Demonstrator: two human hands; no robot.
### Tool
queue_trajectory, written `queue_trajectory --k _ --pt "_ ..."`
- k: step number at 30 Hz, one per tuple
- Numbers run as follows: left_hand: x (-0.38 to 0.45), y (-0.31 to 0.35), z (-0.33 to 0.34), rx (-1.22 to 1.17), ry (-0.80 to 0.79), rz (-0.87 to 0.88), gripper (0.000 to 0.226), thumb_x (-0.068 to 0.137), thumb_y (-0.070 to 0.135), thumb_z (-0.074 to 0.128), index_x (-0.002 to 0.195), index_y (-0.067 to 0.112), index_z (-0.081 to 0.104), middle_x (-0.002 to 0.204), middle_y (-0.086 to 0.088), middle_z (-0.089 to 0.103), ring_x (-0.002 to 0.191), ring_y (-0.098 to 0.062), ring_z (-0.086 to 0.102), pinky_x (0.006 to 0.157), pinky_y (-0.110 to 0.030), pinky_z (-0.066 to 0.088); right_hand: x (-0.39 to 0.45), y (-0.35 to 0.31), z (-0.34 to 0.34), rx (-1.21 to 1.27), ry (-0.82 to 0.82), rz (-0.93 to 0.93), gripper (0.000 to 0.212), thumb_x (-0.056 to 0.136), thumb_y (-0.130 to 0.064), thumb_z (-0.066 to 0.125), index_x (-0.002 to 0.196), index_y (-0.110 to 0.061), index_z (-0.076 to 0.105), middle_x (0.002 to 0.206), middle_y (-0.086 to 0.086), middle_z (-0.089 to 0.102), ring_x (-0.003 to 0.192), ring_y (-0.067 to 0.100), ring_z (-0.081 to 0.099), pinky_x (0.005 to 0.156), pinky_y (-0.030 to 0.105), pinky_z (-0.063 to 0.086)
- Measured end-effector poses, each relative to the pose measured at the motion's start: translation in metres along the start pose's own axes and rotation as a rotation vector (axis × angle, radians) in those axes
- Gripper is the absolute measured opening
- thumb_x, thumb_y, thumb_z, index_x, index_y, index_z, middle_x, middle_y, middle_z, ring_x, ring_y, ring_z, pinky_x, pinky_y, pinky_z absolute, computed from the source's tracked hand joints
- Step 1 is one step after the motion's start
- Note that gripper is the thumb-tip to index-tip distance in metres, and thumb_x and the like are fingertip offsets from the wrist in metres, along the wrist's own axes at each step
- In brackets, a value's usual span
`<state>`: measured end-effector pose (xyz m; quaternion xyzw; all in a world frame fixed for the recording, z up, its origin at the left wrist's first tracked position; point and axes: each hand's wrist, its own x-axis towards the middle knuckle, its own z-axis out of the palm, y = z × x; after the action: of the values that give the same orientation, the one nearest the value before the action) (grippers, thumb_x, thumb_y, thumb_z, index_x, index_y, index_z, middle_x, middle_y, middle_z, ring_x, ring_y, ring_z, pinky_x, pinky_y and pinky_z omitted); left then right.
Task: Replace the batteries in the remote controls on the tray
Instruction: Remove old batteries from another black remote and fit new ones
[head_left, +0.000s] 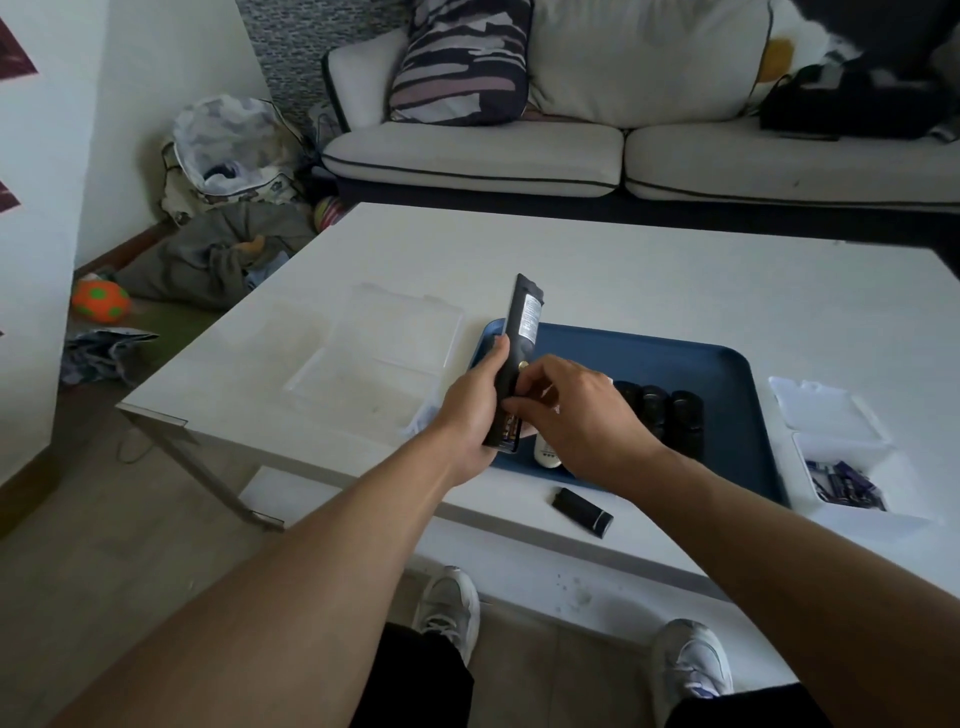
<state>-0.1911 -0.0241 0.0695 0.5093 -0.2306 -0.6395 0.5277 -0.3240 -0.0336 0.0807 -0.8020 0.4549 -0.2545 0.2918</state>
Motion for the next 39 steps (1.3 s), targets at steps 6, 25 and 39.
queue_trajectory --k 6,25,39 --pt "0.004 0.002 0.002 0.051 0.072 0.084 0.053 0.099 0.056 0.051 0.118 0.010 0.066 0.095 -0.009 0.061 0.083 -0.024 0.061 0.067 -0.035 0.053 0.003 -0.007 0.000 0.476 0.041 0.343 0.016 0.088 -0.023 0.077 0.097 -0.014 0.067 0.084 0.003 0.074 0.063 0.010 0.068 0.051 0.015 0.049" --pt "-0.009 0.014 -0.021 0.055 0.085 -0.027 0.044 0.099 0.054 0.051 0.103 0.014 0.071 0.080 -0.005 0.068 0.067 -0.020 0.063 0.061 -0.030 0.050 0.007 -0.012 0.007 0.015 -0.102 0.123 0.010 0.088 -0.031 0.070 0.095 -0.036 0.076 0.079 -0.017 0.069 0.080 0.010 0.062 0.069 0.028 0.050" --pt "-0.011 0.012 -0.031 0.097 0.027 -0.092 0.049 0.101 0.052 0.049 0.128 0.016 0.067 0.083 -0.006 0.068 0.070 -0.023 0.067 0.066 -0.033 0.051 0.006 -0.021 0.003 -0.468 -0.186 -0.237 0.014 0.088 -0.046 0.069 0.101 -0.049 0.073 0.104 -0.020 0.063 0.095 0.010 0.064 0.072 0.030 0.039"
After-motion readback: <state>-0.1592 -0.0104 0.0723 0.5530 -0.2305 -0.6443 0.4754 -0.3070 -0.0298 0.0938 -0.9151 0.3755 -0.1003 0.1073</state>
